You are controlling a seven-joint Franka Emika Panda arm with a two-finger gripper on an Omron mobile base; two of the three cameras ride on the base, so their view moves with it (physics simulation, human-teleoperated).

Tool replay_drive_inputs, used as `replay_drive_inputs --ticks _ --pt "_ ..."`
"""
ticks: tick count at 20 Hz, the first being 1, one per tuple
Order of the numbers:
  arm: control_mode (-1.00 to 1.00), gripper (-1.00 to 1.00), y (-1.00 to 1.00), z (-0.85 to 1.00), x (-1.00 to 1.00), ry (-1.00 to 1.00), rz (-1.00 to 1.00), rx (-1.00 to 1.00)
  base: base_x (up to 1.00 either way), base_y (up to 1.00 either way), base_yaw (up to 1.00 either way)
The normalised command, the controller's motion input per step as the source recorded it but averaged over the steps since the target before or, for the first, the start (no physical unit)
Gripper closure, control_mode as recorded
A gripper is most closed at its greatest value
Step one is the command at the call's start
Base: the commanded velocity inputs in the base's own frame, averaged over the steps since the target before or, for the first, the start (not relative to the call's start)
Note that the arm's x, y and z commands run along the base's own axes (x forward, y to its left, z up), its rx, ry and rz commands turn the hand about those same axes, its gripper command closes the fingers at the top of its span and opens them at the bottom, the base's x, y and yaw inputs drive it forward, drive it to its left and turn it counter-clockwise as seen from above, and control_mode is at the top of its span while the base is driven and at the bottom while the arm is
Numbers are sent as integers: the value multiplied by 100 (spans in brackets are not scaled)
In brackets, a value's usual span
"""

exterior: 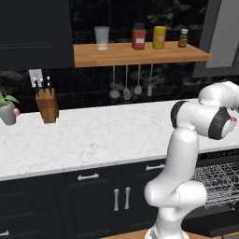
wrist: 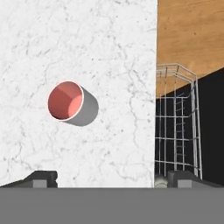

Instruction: Pick up the cup and bowl from the counter, place them in the dishwasher, and close the dishwasher door.

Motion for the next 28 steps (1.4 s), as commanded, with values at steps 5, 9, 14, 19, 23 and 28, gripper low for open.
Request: replay_drive_inputs --ticks 5,9,14,19,23,28 --pt "-100 -100 -32 -7 3 0 0 15 0 0 0" --pt "-100 -100 -41 0 4 0 0 17 0 0 0" --pt "-100 -100 -18 -15 35 1 0 6 0 0 0" --pt "-100 -100 -4 -13 34 5 0 3 0 0 0" --pt "-100 -100 0 -28 24 3 0 2 0 0 0" --pt "-100 -100 0 -51 18 7 0 0 0 0 0"
